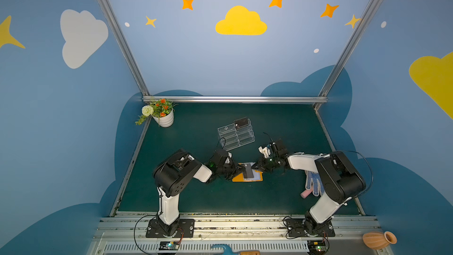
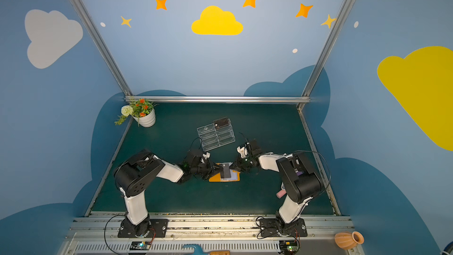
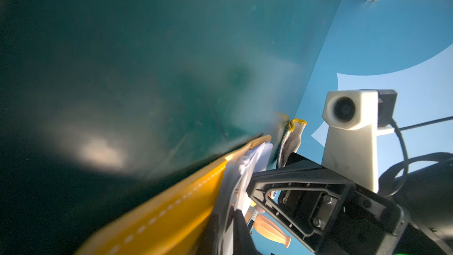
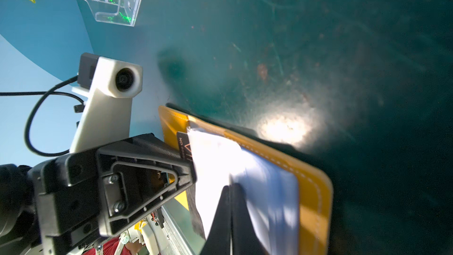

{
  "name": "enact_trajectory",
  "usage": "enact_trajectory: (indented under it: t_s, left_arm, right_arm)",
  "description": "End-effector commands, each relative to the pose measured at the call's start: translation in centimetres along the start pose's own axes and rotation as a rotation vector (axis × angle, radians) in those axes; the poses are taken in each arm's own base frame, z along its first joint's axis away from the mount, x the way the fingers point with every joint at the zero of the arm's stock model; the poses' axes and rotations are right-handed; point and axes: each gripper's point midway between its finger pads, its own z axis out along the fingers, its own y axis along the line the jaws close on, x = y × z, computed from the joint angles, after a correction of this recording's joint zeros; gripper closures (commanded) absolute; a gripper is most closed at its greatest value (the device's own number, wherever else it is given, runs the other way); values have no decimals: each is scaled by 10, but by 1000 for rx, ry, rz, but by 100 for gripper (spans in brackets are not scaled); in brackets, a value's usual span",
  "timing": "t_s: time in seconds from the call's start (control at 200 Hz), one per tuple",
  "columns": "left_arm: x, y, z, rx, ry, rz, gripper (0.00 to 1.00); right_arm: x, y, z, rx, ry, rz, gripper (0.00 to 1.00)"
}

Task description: Take the credit cards out of the card holder

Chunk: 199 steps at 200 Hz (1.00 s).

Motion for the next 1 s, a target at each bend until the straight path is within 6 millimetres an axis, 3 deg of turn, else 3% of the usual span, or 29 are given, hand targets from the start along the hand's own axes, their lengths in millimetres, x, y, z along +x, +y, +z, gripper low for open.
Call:
enact_trajectory:
  t_s: [0.0, 0.175, 0.516, 0.991]
  left_arm:
    - [7, 35, 3, -104, 16, -47, 93]
    - [7, 30, 3, -92, 22, -29, 96]
    - [-5, 11, -22, -58, -34, 40, 96]
    - [-19, -20, -44, 124, -27, 117, 96]
  right_arm:
    - [16, -17, 4, 56, 42, 43, 100]
    - [17, -17, 4, 54, 44, 44, 100]
    - [15, -18, 1, 56, 32, 55, 100]
    - [11, -10, -3, 31, 27, 50, 100]
